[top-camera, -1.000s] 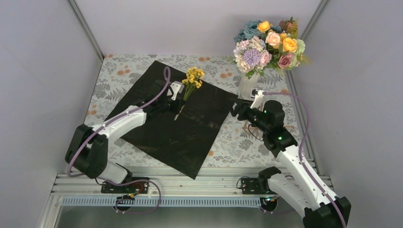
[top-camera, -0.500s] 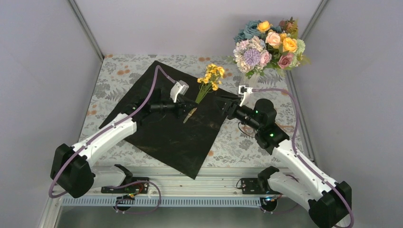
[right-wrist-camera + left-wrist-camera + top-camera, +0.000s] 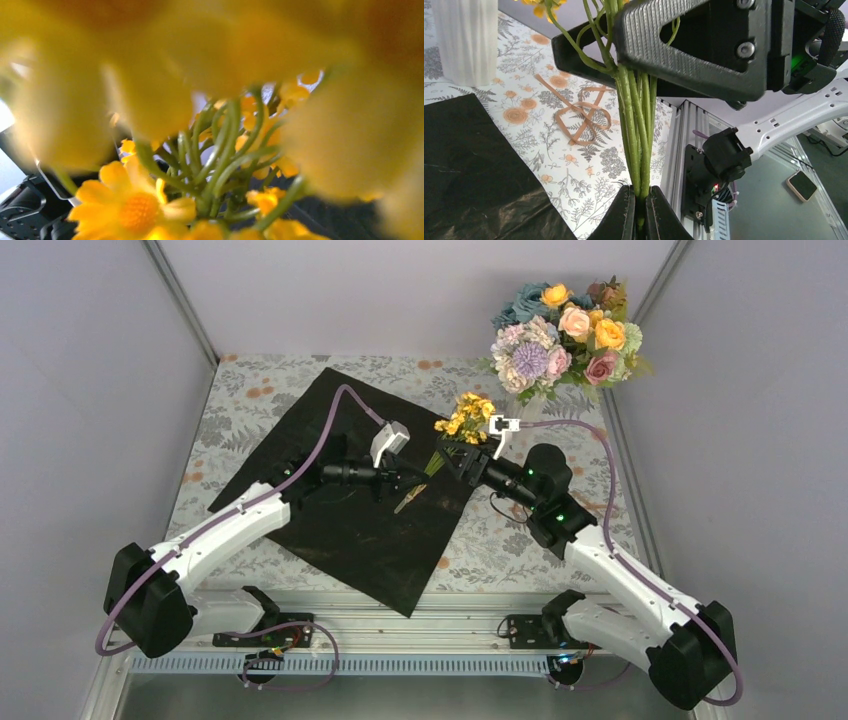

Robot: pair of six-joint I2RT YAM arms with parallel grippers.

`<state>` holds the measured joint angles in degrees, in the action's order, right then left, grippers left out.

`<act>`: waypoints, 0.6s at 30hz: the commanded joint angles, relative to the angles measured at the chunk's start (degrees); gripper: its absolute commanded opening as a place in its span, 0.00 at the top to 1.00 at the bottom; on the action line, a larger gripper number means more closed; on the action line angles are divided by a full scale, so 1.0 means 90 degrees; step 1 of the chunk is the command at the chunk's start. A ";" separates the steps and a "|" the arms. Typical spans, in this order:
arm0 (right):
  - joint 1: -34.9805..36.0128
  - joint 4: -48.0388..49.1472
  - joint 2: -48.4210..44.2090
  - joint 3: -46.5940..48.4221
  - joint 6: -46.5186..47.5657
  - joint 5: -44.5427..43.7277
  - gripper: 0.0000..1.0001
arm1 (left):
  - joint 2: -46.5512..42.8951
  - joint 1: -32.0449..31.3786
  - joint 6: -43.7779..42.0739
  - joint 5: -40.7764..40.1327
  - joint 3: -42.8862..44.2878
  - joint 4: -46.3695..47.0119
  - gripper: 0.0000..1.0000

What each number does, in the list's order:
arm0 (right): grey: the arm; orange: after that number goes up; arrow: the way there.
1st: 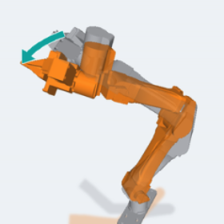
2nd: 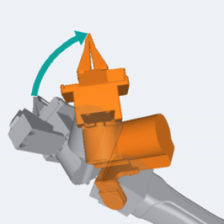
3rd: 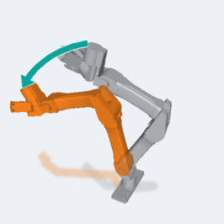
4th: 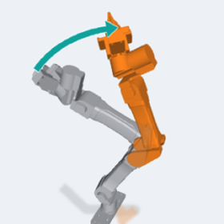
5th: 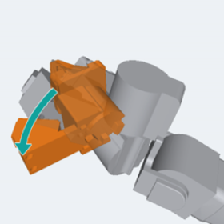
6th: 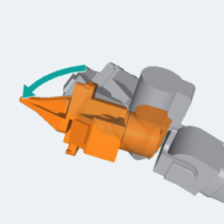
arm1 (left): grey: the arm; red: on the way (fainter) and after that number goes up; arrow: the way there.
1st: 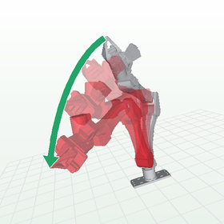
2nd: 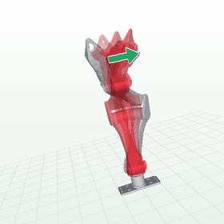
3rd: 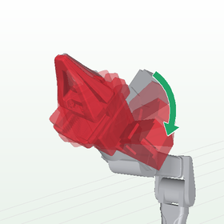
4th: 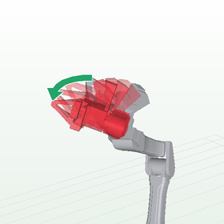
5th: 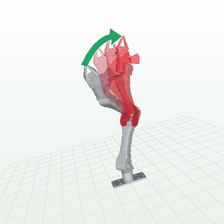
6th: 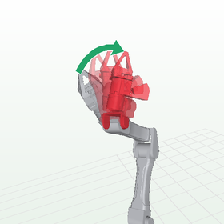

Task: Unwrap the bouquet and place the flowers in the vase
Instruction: Pick up the fake flower from the wrapping paper.

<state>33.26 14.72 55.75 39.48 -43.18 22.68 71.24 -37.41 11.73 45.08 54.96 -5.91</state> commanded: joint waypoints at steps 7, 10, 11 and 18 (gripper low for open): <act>0.0137 0.0396 -0.0133 0.0045 0.0135 -0.0121 0.93 | 0.0058 -0.0043 -0.0304 0.0040 0.0308 -0.0019 0.84; 0.0136 0.0402 -0.0229 -0.0037 0.0304 -0.0442 0.96 | 0.0036 -0.0045 -0.0307 -0.0171 0.0363 -0.0112 0.65; 0.0142 0.0400 -0.0304 -0.0101 0.0365 -0.0601 0.96 | 0.0031 -0.0044 -0.0301 -0.0288 0.0397 -0.0170 0.58; 0.0158 0.0571 -0.0927 -0.0995 0.0972 -0.2196 0.96 | -0.0012 -0.0043 -0.0508 -0.1340 0.0608 -0.0766 0.12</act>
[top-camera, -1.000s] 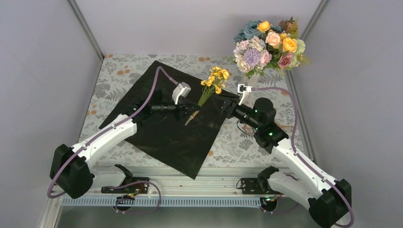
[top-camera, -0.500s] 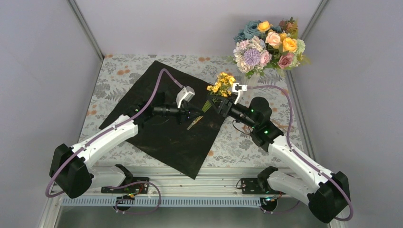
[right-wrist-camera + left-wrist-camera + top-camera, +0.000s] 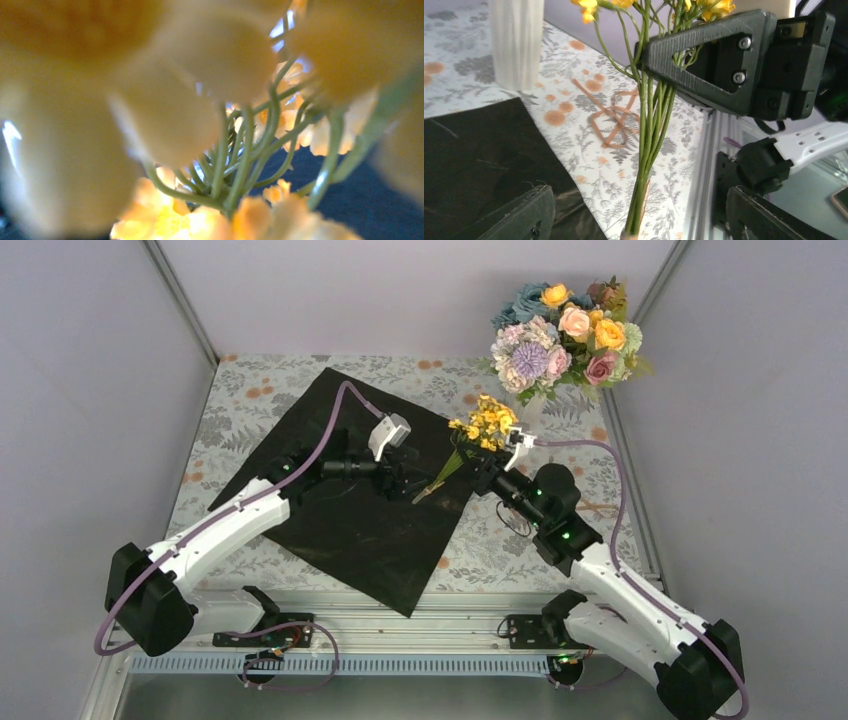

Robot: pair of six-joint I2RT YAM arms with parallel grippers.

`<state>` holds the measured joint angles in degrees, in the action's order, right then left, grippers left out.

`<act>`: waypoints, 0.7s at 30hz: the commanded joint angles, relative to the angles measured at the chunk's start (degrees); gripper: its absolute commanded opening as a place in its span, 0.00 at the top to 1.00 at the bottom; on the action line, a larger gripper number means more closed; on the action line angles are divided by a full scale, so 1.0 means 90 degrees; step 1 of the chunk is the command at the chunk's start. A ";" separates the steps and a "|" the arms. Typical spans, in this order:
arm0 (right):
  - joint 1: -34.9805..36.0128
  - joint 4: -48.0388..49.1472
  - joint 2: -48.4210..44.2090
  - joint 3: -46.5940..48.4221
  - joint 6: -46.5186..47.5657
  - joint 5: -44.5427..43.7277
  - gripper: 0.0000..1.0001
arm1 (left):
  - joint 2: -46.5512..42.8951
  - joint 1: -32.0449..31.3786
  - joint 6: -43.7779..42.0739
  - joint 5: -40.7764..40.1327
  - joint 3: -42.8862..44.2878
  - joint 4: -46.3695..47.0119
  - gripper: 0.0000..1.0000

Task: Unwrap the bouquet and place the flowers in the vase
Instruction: Pick up the fake flower from the wrapping paper, then insert the fake flower into the vase.

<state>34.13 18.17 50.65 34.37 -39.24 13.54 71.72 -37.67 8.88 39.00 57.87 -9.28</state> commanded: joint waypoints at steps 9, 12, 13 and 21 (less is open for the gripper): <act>0.0020 -0.0568 -0.1015 -0.0834 0.1210 -0.4020 0.96 | -0.0069 -0.0004 -0.0397 -0.2242 0.0683 -0.1245 0.00; -0.0081 -0.0131 -0.1037 -0.1107 0.1727 -0.4441 0.96 | -0.0100 -0.0004 -0.0402 -0.2609 0.0743 -0.1403 0.00; -0.0115 0.0235 -0.1093 -0.1289 0.1934 -0.4579 0.96 | -0.0128 0.0000 -0.0401 -0.2678 0.0744 -0.1417 0.00; -0.1247 0.2408 -0.1106 -0.1872 0.2942 -0.3990 0.96 | -0.0278 0.0137 -0.0555 -0.3083 0.0698 -0.1642 0.00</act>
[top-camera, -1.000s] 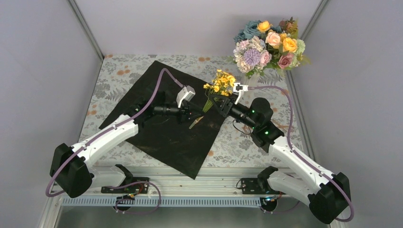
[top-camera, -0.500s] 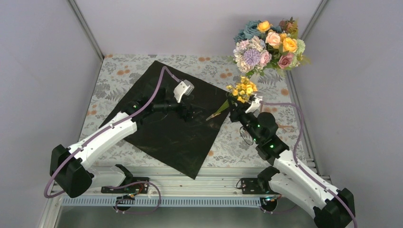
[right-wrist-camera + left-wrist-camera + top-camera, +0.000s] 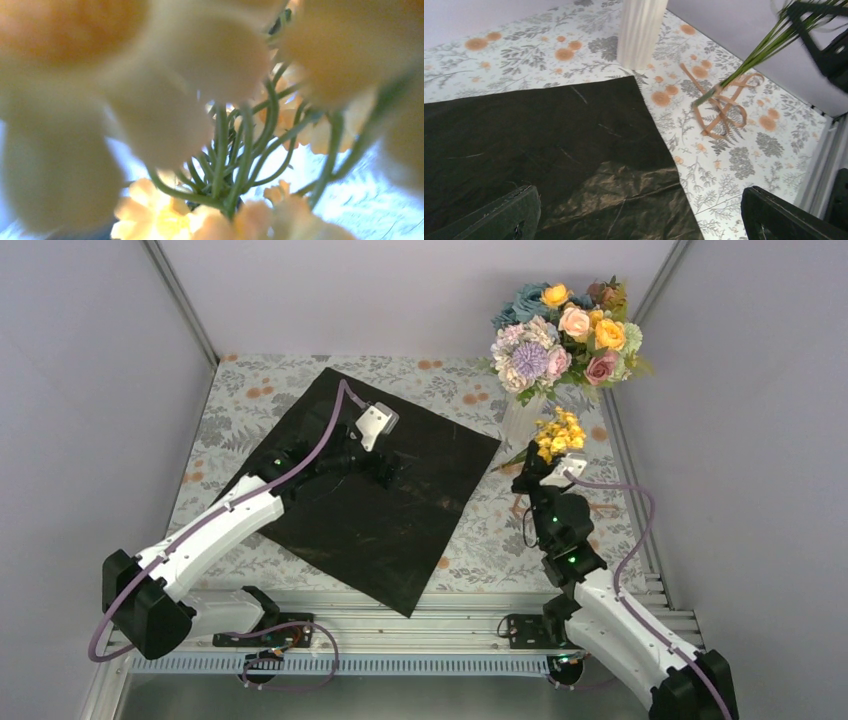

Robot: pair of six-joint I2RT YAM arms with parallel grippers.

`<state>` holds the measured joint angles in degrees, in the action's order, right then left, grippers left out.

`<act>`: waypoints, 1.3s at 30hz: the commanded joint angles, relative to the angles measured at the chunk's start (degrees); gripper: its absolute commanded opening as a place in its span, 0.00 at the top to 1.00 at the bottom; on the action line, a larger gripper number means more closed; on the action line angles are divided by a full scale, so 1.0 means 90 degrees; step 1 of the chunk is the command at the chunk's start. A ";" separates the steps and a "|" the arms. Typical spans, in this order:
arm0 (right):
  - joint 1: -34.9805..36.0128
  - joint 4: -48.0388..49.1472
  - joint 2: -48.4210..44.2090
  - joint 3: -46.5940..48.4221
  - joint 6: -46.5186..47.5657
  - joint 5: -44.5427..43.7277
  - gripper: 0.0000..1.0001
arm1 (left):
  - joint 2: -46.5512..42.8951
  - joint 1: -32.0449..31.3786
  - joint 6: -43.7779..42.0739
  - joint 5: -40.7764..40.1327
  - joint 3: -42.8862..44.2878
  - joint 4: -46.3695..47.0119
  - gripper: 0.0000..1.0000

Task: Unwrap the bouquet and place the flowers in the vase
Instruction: Insert the fake flower into the vase.

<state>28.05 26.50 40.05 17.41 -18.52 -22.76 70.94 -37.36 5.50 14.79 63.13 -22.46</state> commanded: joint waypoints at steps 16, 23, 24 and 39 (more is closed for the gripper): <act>-0.2492 0.4555 0.1801 0.0104 0.0582 0.1498 0.96 | -0.0960 0.1264 -0.0459 0.0284 -0.0359 -0.0175 0.00; -0.2508 0.5400 0.2649 0.0603 0.1234 0.1442 0.96 | -0.0967 0.1266 -0.0626 0.0129 -0.0614 -0.0078 0.00; -0.2510 0.5511 0.2779 0.0685 0.1333 0.1382 0.96 | -0.0974 0.1265 -0.0636 0.0108 -0.0639 -0.0079 0.00; -0.2528 0.6397 0.3984 0.1635 0.1600 0.1188 0.96 | -0.0880 0.1439 -0.0698 -0.0137 -0.0594 -0.0101 0.00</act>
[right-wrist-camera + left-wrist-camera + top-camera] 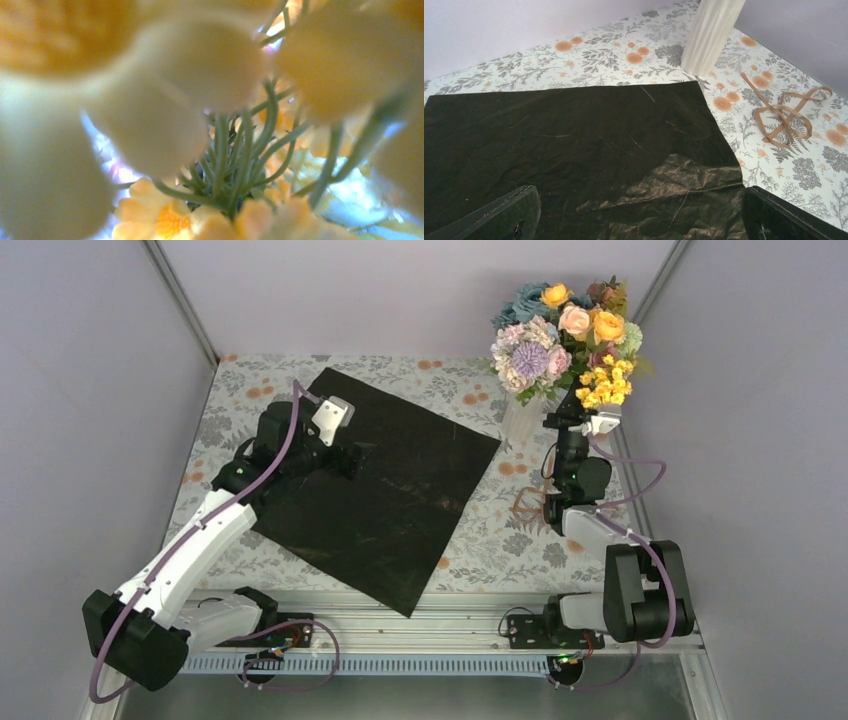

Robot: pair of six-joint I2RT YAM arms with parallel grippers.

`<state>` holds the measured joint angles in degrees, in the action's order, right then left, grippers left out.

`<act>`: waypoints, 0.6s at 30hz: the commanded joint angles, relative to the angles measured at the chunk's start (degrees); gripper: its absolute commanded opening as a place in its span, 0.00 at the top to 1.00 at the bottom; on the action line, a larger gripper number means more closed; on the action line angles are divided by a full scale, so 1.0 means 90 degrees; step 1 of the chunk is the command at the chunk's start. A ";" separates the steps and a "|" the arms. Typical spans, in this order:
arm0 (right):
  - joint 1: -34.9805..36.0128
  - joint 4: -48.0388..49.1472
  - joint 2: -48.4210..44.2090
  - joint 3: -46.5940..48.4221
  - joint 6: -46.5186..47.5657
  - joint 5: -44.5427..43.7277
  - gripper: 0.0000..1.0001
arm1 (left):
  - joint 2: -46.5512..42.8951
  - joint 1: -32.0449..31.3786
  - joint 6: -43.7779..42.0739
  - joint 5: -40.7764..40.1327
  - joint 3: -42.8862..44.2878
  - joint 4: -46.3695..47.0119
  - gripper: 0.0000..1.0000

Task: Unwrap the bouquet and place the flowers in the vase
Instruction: Insert the fake flower into the vase.

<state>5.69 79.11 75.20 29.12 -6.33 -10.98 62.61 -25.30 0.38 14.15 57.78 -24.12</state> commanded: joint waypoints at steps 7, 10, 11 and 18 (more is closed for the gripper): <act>-0.0096 0.0279 0.0372 0.0647 0.0238 -0.0046 0.96 | -0.0018 0.0267 -0.0174 -0.0108 0.0002 0.0042 0.00; -0.0121 0.0069 0.0526 0.0766 0.0227 -0.0050 0.96 | -0.0042 0.0310 -0.0179 -0.0108 -0.0002 0.0038 0.00; -0.0118 0.0057 0.0582 0.0776 0.0249 -0.0054 0.96 | -0.0055 0.0311 -0.0179 -0.0108 -0.0001 0.0032 0.00; -0.0314 -0.0569 0.1240 0.1226 0.0259 0.0467 0.96 | -0.0190 0.0331 -0.0179 -0.0011 -0.0053 0.0052 0.00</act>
<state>3.88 77.01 83.33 36.91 -5.48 -9.10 62.39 -22.61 -0.58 13.58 57.78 -24.16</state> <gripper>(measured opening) 0.063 0.998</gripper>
